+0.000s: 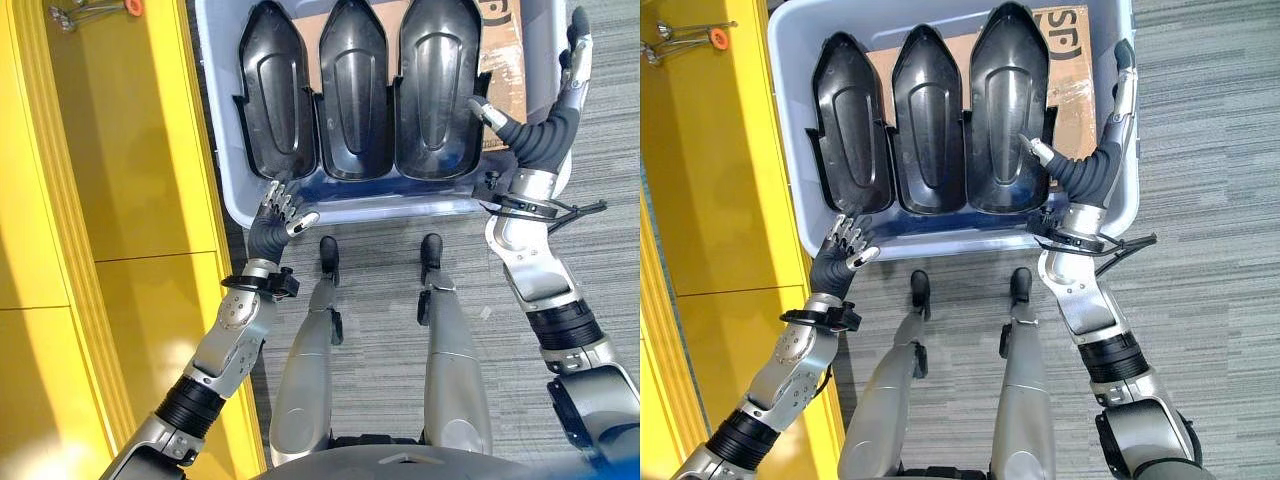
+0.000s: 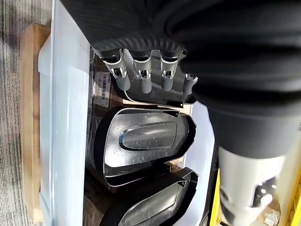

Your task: Move parts from the plastic box to the shelf.

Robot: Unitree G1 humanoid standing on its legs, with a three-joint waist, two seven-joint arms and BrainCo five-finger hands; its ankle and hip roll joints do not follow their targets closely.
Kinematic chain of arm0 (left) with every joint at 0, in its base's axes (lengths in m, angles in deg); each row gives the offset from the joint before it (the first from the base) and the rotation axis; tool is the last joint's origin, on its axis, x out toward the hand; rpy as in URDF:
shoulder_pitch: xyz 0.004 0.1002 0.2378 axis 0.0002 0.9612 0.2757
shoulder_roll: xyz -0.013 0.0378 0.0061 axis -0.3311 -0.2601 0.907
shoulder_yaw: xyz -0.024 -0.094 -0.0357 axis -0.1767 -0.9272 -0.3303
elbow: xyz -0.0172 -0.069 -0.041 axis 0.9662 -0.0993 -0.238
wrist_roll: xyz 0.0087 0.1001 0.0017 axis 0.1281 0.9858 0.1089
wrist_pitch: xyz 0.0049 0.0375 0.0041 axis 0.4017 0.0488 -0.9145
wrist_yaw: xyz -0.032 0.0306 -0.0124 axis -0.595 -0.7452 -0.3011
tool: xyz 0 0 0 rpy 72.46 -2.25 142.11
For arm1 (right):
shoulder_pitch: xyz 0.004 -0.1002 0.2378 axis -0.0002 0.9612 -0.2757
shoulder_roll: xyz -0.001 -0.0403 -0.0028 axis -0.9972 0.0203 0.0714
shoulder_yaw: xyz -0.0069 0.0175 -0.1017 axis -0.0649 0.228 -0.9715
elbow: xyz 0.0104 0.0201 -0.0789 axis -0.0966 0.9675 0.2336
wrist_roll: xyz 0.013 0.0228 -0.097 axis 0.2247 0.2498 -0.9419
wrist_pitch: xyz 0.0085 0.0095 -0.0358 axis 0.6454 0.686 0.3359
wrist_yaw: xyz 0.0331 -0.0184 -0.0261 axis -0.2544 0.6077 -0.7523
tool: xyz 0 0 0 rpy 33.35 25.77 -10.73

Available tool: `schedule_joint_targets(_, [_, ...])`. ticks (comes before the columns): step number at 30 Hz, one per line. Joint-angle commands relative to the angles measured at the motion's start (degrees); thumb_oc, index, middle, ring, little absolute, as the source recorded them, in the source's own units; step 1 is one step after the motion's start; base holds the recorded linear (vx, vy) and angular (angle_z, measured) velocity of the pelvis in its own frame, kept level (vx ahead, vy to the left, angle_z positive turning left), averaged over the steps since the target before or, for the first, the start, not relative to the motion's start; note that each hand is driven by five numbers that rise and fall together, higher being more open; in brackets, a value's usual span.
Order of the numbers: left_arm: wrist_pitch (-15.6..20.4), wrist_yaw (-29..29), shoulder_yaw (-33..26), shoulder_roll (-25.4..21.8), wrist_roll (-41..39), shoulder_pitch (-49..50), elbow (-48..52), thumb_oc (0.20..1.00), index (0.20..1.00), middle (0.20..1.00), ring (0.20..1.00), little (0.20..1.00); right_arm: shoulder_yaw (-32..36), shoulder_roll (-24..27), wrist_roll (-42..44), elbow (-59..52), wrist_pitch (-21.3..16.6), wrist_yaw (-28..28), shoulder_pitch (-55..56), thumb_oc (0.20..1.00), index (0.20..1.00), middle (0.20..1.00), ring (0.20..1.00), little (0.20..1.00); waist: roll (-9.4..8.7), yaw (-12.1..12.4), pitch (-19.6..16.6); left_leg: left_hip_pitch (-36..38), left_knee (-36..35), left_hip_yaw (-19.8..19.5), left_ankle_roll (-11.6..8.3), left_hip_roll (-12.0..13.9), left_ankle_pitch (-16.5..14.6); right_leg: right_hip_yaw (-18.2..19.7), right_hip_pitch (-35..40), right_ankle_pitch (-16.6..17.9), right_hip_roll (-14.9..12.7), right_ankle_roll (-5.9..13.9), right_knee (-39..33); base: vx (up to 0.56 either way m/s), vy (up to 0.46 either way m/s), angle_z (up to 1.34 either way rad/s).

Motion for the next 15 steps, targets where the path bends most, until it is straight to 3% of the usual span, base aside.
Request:
schedule_joint_targets(1, [3.36,-0.20,0.27,-2.84,1.42,0.86,6.27,1.000,1.000,1.000,1.000,1.000,1.21,1.33,-1.62,-2.10,-0.83,1.54,-2.46,1.000,1.000,1.000,1.000,1.000,-0.08,1.03,-0.65,1.23,5.42,-4.53,-1.39,2.31,-7.22,0.66,2.89,6.07,-1.92,3.23,-7.31,0.00,0.000,0.00])
schedule_joint_targets(15, [3.31,0.93,1.20,-2.35,0.69,0.13,4.59,1.000,1.000,1.000,1.000,1.000,-0.68,-0.43,2.81,14.58,1.08,0.35,-7.56,1.000,1.000,1.000,1.000,1.000,0.60,1.93,-0.48,0.55,6.10,-4.72,-1.17,2.01,-7.55,0.66,2.22,6.15,-1.97,3.13,-6.85,0.00,0.000,0.00])
